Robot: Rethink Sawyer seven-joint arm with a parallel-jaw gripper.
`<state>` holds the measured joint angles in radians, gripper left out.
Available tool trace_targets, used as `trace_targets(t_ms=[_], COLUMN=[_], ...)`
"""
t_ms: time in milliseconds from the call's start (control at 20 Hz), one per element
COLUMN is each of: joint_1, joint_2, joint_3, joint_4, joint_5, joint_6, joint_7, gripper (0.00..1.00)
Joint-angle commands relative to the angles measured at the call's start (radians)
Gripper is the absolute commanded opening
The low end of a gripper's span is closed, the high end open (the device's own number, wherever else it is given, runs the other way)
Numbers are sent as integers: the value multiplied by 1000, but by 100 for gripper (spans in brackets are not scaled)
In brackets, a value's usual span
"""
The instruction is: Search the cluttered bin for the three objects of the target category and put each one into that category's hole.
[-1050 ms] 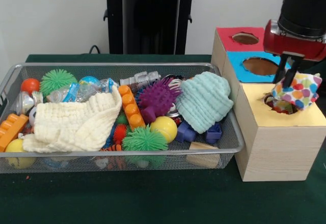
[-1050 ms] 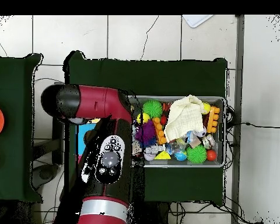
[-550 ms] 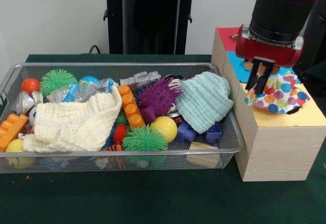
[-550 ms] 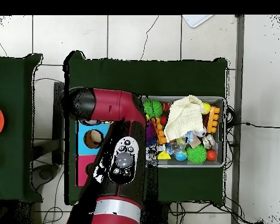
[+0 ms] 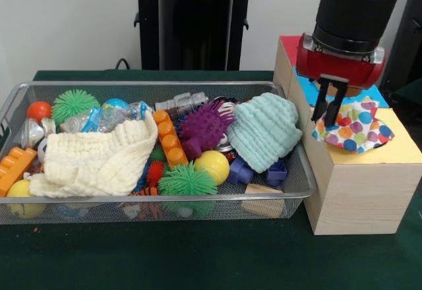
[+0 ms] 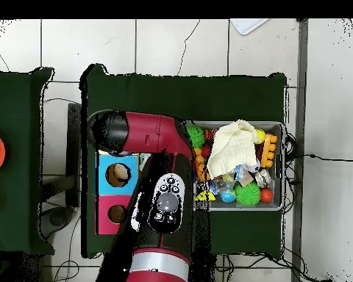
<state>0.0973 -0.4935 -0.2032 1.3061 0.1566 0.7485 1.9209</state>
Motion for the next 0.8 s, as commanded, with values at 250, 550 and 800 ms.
trace_targets(t_ms=[250, 550, 800], joint_1=[-31, -31, -29], joint_2=[60, 101, 74], joint_3=[169, 182, 179], joint_4=[75, 18, 30], joint_5=[40, 36, 34], joint_6=[-22, -23, 18], joint_7=[96, 106, 111], gripper=[0, 0, 0])
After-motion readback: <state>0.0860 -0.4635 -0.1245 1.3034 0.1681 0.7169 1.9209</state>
